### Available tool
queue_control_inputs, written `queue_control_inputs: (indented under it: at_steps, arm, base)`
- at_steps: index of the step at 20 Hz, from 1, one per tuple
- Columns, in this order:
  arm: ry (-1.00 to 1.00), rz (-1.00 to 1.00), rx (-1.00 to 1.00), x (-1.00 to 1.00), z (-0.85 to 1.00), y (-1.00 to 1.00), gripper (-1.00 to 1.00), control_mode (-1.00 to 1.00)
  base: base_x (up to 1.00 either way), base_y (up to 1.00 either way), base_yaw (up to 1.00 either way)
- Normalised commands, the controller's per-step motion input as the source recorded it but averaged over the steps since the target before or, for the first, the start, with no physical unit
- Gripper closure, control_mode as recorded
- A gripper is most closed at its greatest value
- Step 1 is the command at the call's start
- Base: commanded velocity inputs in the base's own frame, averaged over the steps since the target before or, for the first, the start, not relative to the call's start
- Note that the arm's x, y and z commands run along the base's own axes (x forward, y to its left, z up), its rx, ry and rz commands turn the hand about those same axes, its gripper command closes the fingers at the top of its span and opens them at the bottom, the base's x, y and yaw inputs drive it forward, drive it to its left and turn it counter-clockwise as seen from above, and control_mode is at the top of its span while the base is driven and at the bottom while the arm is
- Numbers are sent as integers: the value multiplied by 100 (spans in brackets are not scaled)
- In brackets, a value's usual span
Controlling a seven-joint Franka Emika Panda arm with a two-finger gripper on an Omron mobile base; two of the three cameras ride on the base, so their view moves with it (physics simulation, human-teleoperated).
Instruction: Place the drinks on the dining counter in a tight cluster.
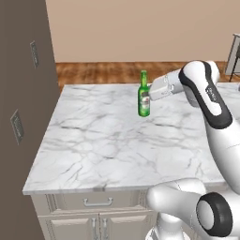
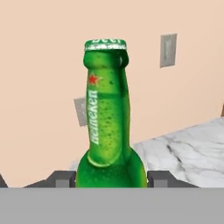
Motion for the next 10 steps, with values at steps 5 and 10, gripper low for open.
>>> queue_control_inputs:
  at_steps: [5, 10]
  arm:
    - [0, 0, 0, 0, 0, 0, 100, 100]
    - [0, 0, 0, 0, 0, 0, 100, 100]
  base:
    - [-79, -71, -27]
    - [-79, -19, -11]
